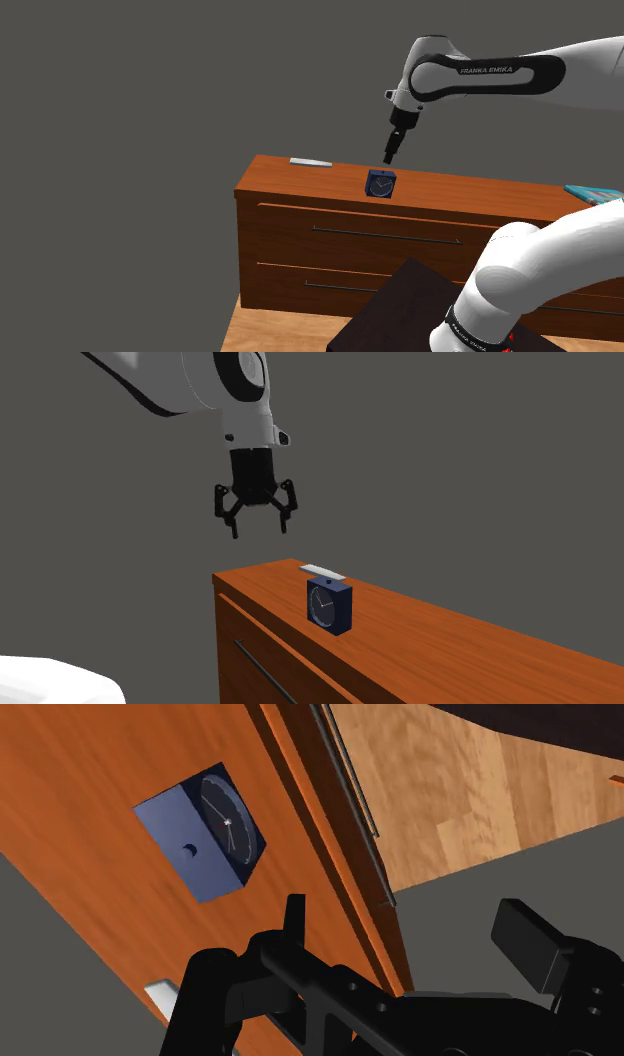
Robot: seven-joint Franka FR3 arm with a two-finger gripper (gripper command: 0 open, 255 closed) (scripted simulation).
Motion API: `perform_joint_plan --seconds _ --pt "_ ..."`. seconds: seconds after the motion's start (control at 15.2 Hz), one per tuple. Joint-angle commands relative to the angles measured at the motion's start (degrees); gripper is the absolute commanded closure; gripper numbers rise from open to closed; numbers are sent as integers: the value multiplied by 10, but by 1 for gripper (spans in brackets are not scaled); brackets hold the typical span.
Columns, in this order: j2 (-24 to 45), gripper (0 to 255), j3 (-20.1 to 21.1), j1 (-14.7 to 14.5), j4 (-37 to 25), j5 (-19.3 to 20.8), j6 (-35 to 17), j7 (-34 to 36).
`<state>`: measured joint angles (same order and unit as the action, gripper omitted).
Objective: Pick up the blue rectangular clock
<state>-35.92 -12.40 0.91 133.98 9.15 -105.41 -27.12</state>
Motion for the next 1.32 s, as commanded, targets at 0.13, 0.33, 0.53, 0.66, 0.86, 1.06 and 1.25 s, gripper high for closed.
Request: perform_joint_plan --seconds 0.13,0.33,0.53,0.66,0.86,1.06,1.25 --pt "59 0 -54 -4 -13 7 -36 -82" --pt "112 0 -94 -8 -31 4 -61 -146" --pt "172 0 -133 -14 -57 -9 -85 -213" --pt "217 0 -157 -18 -78 -24 -98 -260" --pt "287 0 -187 -21 -115 -55 -114 -331" --pt "295 0 -188 -20 -99 -59 -138 -335" --pt "305 0 -190 -19 -84 -64 -161 -339"
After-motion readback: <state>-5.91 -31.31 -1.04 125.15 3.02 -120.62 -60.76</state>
